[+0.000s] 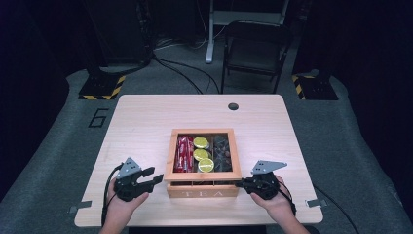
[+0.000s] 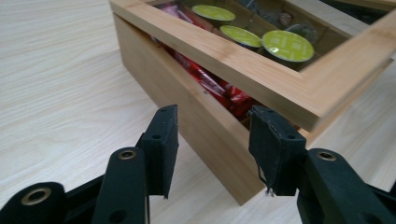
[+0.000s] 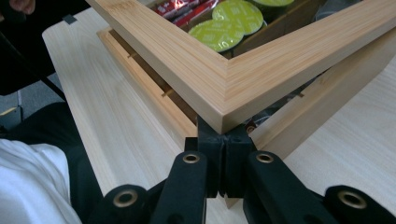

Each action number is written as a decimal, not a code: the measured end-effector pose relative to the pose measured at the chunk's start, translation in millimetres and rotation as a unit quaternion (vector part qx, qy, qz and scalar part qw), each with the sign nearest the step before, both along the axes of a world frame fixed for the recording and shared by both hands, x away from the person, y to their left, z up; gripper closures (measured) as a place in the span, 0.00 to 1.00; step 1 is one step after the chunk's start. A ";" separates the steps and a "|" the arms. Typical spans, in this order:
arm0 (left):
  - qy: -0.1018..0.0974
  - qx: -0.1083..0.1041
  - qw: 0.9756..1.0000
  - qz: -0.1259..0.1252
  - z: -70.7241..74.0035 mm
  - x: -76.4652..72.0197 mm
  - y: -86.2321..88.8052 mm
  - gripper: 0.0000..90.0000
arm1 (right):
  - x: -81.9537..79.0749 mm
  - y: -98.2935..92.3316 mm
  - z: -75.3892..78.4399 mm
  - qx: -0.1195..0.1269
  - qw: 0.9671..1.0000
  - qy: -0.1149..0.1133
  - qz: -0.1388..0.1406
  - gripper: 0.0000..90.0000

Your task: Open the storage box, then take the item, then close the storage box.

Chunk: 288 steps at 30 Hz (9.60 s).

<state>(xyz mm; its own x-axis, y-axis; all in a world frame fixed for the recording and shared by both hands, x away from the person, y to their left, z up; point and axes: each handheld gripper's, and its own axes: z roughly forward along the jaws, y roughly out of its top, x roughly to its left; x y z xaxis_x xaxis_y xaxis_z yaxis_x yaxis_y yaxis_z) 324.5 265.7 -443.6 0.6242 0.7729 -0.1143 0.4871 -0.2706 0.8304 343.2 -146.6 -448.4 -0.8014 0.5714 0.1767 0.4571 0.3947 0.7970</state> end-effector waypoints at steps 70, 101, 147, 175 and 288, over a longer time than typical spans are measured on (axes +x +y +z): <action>-0.070 0.000 0.997 0.030 72.5 71.6 -29.5 0.57 | 63.8 -5.4 99.7 0.034 0.993 -0.101 -0.055 0.70; -0.078 -0.004 0.996 0.049 92.9 98.3 -35.7 0.67 | 112.7 9.0 80.7 0.005 0.987 -0.118 -0.105 0.62; -0.046 -0.052 0.994 0.083 69.4 79.1 -17.6 0.57 | 132.6 12.8 57.1 0.018 0.989 -0.108 -0.104 0.64; -0.018 -0.026 0.996 0.081 20.0 57.7 -33.3 0.59 | 129.2 12.3 54.8 0.020 0.988 -0.111 -0.105 0.64; 0.028 -0.003 0.981 0.193 -25.3 58.6 63.2 0.95 | 127.4 11.8 54.2 0.020 0.988 -0.111 -0.104 0.65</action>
<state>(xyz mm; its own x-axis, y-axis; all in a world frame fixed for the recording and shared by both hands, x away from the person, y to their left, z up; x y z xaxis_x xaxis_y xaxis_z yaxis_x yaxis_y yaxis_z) 383.1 328.9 -468.9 0.2783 0.9493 -0.1463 0.5978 -0.0519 0.8000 470.6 -134.8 -394.2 -0.6895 0.7235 0.0347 0.3370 0.2780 0.8995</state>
